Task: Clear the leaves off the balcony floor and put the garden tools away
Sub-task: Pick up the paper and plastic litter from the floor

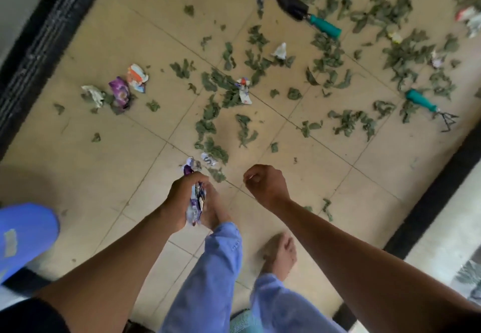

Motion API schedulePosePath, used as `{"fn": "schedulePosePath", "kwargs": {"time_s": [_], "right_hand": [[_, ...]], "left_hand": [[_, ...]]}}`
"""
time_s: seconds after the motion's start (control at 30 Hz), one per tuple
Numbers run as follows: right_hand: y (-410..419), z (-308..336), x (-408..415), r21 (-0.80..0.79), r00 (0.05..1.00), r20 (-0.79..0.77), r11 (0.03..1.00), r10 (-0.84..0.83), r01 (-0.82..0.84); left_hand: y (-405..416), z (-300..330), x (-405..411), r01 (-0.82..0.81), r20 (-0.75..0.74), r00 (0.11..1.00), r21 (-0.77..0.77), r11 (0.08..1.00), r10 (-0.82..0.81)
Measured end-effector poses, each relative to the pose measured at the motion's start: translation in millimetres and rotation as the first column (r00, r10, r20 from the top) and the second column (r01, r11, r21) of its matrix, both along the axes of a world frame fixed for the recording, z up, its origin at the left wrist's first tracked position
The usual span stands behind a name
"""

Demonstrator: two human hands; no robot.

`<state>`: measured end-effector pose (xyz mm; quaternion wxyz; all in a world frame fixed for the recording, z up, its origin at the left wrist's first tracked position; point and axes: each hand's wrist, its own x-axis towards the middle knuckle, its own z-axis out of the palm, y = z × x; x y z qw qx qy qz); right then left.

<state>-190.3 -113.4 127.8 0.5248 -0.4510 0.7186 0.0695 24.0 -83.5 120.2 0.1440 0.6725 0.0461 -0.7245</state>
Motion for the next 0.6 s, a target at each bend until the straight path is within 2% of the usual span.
{"fn": "schedulePosePath", "kwargs": {"time_s": [0.13,0.27,0.37,0.43,0.6], "right_hand": [[-16.2,-18.7,39.2,-0.009,0.979,-0.064,0.981,0.193,-0.194],[-34.5,-35.4,69.9,-0.055,0.879,-0.15,0.884,0.453,-0.465],[-33.7,-70.8,94.5,-0.158,0.823,-0.14,0.808,0.551,-0.568],[-30.0,-96.2,109.4,-0.17,0.76,-0.132,0.74,0.637,-0.65],[-39.4,-124.1,116.1,-0.235,0.689,-0.201,0.649,0.696,-0.724]], "left_hand": [[0.7,3.1,25.1,-0.098,0.073,0.992,-0.012,0.995,0.099],[11.9,-20.2,39.2,-0.243,0.068,0.968,-0.007,0.97,0.243],[17.0,-38.9,43.6,-0.326,0.08,0.943,0.037,0.945,0.323],[27.3,-59.7,49.1,-0.367,0.054,0.93,0.039,0.929,0.365],[38.0,-90.7,35.2,-0.394,0.107,0.915,0.017,0.919,0.39]]}}
